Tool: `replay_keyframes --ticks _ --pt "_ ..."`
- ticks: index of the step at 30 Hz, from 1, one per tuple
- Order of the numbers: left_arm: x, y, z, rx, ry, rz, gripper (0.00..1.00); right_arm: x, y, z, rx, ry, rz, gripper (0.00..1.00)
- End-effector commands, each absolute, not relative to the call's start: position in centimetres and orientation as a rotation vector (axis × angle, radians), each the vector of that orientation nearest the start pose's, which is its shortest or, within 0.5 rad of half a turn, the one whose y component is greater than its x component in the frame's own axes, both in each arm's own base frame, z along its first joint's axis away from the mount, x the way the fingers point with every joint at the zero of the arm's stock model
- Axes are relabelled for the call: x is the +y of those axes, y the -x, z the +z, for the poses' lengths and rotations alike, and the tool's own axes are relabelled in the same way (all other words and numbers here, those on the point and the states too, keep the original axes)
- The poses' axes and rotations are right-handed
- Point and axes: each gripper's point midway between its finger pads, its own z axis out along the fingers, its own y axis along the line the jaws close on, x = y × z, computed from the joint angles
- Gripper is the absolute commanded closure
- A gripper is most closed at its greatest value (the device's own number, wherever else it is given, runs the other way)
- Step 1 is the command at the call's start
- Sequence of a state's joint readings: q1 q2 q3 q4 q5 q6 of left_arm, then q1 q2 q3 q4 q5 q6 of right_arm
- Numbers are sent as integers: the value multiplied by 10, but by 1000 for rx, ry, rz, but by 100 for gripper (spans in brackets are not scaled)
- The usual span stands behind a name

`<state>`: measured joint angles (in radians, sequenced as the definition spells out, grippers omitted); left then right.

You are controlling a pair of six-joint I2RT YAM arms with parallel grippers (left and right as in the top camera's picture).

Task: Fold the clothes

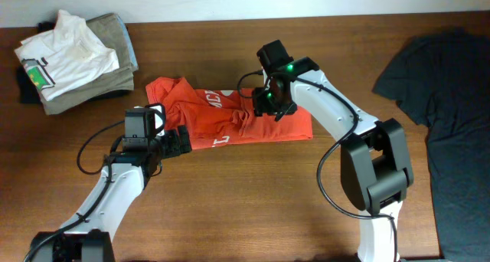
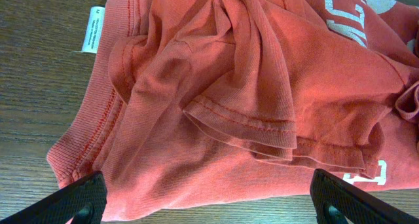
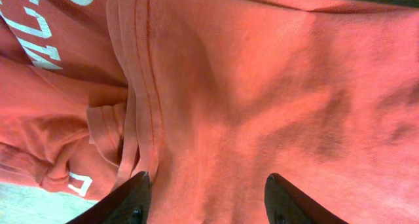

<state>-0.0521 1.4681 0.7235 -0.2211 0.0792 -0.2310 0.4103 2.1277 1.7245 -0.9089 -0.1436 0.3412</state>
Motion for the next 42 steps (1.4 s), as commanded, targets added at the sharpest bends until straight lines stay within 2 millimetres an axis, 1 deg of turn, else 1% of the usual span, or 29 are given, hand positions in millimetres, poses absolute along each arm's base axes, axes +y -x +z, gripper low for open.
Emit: replay_keyframes --ticks 1,2,3,4,6,7,9,12,13,17,20,23,25,26,27,28,29,30,32,33,34,35,36,38,40,42 --pt "-33 -351 52 2539 193 -225 1 199 -445 84 2869 59 372 41" --pt "-33 -351 52 2540 194 -225 1 197 -446 85 2869 51 388 43" --pt "-33 -351 52 2539 194 -225 1 198 -445 85 2878 47 427 51" --pt "-33 -351 52 2540 193 -225 1 200 -441 83 2894 46 465 56" --pt "-33 -351 52 2539 194 -225 1 210 -432 78 2927 61 555 70" --pt "-33 -351 52 2539 194 -225 1 219 -426 73 2944 80 597 83" --pt "-33 -351 52 2539 194 -225 1 232 -417 63 2968 119 611 93" --pt "-33 -351 52 2540 194 -225 1 249 -407 51 2994 175 610 93" --pt "-33 -351 52 2540 194 -225 1 256 -401 44 3016 180 606 93" --pt "-33 -351 52 2540 194 -225 1 272 -386 24 3082 153 590 93" --pt "-33 -351 52 2540 194 -225 1 287 -372 5 3130 188 603 93" --pt "-33 -351 52 2540 194 -225 1 300 -360 -2 3154 220 608 96" --pt "-33 -351 52 2540 193 -225 1 306 -363 5 3116 256 569 96" --pt "-33 -351 52 2540 194 -225 1 306 -366 14 3088 267 536 96" --pt "-33 -351 52 2540 194 -225 1 305 -372 26 3049 271 489 96" --pt "-33 -351 52 2540 194 -225 1 298 -379 44 3002 264 427 96" --pt "-33 -351 52 2540 194 -225 1 293 -384 57 2969 257 388 96" --pt "-33 -350 52 2544 194 -224 1 285 -391 75 2918 240 340 96" --pt "-33 -350 51 2547 195 -224 1 264 -403 105 2835 134 241 96" --pt "-33 -350 51 2548 195 -224 1 253 -409 120 2796 77 211 90" --pt "-33 -350 51 2548 195 -224 1 246 -413 131 2770 53 209 87" --pt "-33 -350 51 2547 195 -224 1 240 -416 137 2757 36 216 86" --pt "-33 -350 51 2547 194 -224 1 235 -419 141 2751 16 222 86" --pt "-33 -350 51 2547 195 -224 1 229 -422 139 2764 5 242 86" --pt "-33 -350 51 2547 195 -224 1 226 -421 126 2798 -6 250 86" --pt "-33 -350 51 2547 195 -224 1 228 -416 109 2849 -5 264 86"
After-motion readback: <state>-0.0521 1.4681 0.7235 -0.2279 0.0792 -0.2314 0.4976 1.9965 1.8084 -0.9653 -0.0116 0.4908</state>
